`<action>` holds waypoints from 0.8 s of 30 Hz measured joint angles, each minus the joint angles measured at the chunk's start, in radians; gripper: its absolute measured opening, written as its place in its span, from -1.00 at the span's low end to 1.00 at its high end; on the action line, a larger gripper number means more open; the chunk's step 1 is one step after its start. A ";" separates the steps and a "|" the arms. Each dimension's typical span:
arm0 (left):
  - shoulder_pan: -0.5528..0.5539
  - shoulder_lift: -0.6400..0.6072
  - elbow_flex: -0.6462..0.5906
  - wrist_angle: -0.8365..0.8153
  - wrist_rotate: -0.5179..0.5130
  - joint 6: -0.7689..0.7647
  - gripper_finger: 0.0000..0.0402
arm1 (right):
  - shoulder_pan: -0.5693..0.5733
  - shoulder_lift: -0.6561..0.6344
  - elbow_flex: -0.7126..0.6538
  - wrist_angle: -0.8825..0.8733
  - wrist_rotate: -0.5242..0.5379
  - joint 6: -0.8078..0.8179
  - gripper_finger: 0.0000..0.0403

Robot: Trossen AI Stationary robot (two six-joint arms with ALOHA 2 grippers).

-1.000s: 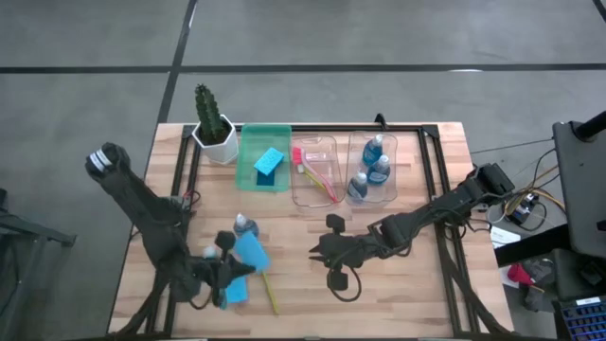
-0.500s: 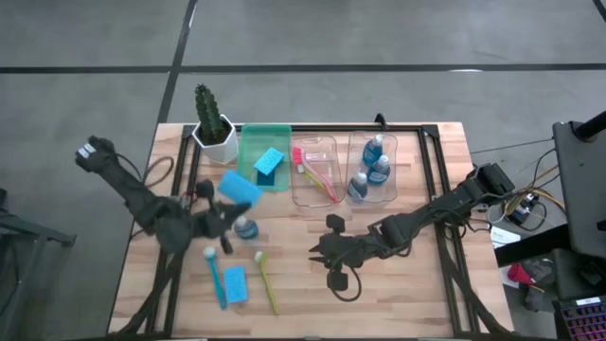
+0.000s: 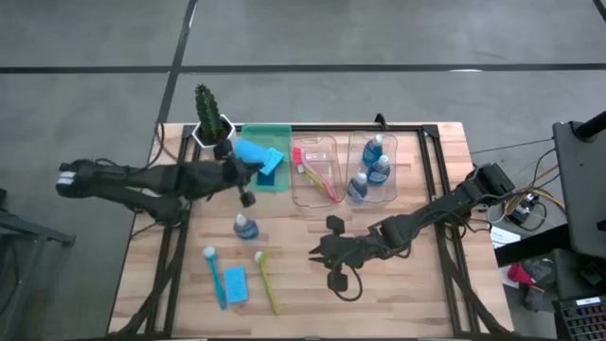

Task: Pick & Place Kitchen Sink Supplies
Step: Put the blue sponge into the green bin

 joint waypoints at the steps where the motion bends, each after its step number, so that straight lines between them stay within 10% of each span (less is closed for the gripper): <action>1: 0.038 0.009 -0.006 0.000 0.038 -0.006 -1.00 | 0.001 0.000 0.000 0.001 0.000 0.003 -0.69; 12: 0.289 0.131 -0.133 0.096 0.231 -0.062 -1.00 | 0.007 0.000 0.000 0.001 0.000 0.001 -0.60; 24: 0.330 0.318 -0.165 0.180 0.372 -0.045 -1.00 | 0.008 0.000 -0.001 0.034 0.000 0.004 -0.55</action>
